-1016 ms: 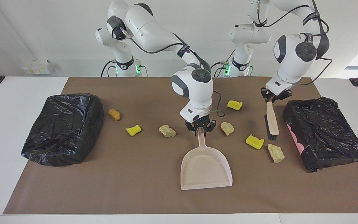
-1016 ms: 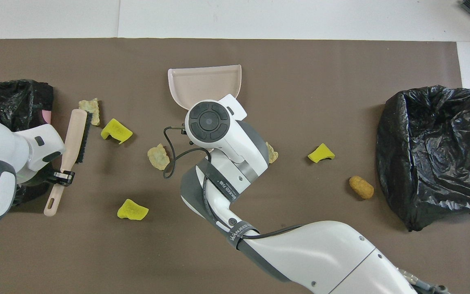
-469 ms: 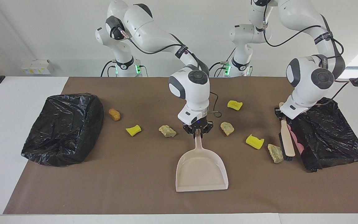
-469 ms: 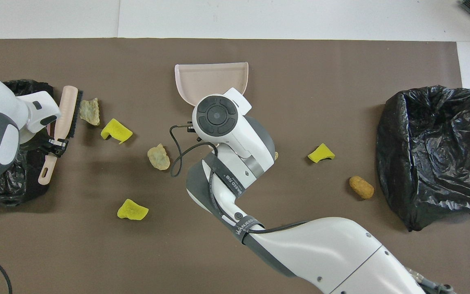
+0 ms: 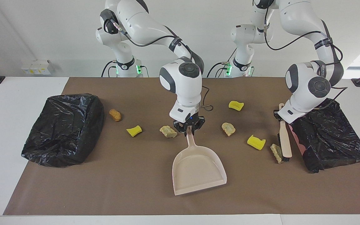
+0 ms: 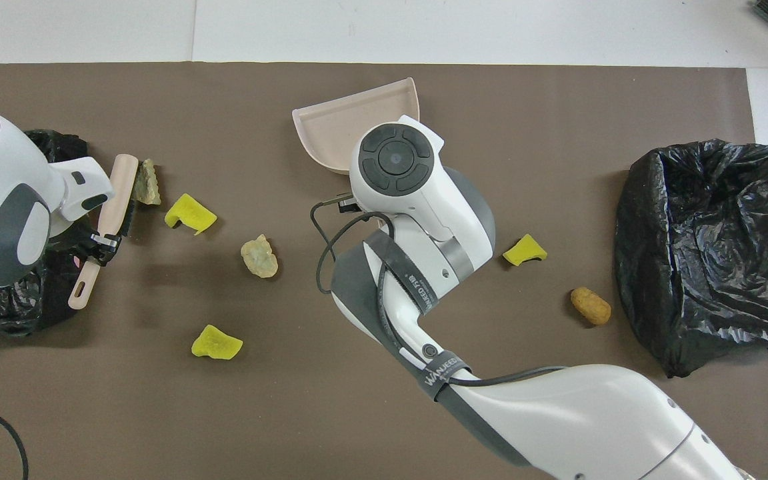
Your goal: Sweep and dump trash in bin
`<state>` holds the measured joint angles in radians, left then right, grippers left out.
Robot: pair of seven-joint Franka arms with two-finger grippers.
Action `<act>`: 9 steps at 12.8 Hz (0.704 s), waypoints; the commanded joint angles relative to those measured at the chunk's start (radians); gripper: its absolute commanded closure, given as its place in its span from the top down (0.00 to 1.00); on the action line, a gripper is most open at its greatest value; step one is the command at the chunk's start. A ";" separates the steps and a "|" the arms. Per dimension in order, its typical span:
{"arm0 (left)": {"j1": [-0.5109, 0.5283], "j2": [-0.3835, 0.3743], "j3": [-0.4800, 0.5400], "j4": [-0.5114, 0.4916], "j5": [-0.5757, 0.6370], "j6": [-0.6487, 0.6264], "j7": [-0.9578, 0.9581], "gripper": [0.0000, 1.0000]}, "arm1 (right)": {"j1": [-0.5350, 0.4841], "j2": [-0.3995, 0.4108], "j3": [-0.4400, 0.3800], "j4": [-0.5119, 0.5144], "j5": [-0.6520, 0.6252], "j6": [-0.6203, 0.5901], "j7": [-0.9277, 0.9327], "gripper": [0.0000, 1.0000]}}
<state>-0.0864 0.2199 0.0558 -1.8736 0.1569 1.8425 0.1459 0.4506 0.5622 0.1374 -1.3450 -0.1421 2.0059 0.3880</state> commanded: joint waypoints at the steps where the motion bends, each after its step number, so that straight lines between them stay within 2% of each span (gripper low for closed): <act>1: -0.010 -0.065 -0.048 -0.085 -0.019 -0.022 -0.006 0.00 | -0.029 -0.097 0.014 -0.080 0.015 -0.071 -0.139 0.00; 5: -0.010 -0.097 -0.164 -0.137 -0.062 -0.023 -0.071 0.00 | -0.026 -0.198 0.014 -0.184 0.084 -0.186 -0.453 0.00; 9: -0.010 -0.105 -0.240 -0.130 -0.066 -0.075 -0.146 0.00 | -0.024 -0.284 0.013 -0.338 0.084 -0.197 -0.786 0.00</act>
<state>-0.0931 0.1403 -0.1770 -1.9871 0.1044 1.8035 0.0197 0.4393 0.3490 0.1444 -1.5787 -0.0790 1.7954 -0.2425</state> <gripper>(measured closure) 0.744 0.678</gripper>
